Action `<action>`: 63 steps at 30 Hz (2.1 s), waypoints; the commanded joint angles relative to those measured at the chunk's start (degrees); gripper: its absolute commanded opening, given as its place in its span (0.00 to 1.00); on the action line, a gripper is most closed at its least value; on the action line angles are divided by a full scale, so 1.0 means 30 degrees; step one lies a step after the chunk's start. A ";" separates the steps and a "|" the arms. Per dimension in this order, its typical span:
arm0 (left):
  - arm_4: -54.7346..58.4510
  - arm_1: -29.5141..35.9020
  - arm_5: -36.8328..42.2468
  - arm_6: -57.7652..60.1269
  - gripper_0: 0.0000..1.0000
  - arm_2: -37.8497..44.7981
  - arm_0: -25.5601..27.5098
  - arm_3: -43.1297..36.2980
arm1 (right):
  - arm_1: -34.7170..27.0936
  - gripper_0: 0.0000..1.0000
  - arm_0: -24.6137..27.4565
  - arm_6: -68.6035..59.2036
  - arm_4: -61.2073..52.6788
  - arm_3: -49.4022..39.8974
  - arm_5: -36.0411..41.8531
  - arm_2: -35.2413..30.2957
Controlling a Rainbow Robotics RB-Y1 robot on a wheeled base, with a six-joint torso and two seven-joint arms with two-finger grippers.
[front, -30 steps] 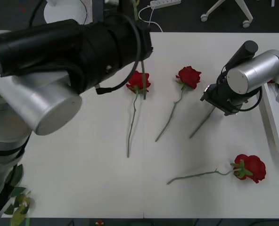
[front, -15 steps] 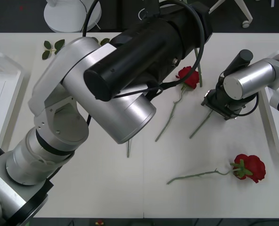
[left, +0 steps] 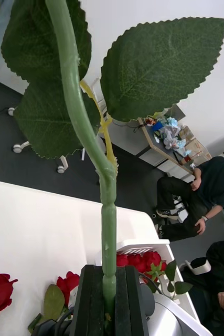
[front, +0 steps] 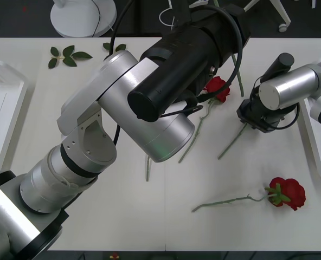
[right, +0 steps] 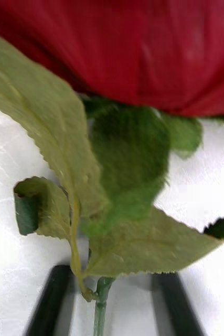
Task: Place the red flowers into the right box and the blue flowers into the left box. If a person shows an open palm, hand one flower to the person first, then continue sorting.
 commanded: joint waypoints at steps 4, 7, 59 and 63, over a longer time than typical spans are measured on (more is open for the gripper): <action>-0.0281 -0.0540 -0.0323 -0.0376 0.00 -0.0281 -0.0988 -0.0218 | 0.0937 0.00 -0.0129 0.0770 -0.0527 0.0499 -0.0602 0.0001; -0.0281 -0.0540 -0.0323 -0.0376 0.00 -0.0281 -0.0988 -0.0218 | 0.0937 0.00 -0.0129 0.0887 -0.0762 0.0558 -0.0632 0.0001; -0.0281 -0.0540 -0.0323 -0.0376 0.00 -0.0281 -0.0988 -0.0218 | -0.8292 0.00 -0.2414 2.5497 0.1875 0.4864 0.2005 -0.5156; -0.0281 -0.0540 -0.0323 -0.0376 0.00 -0.0281 -0.0988 -0.0218 | -0.7735 0.00 -0.1536 2.5350 0.2842 0.5392 0.1038 -0.5185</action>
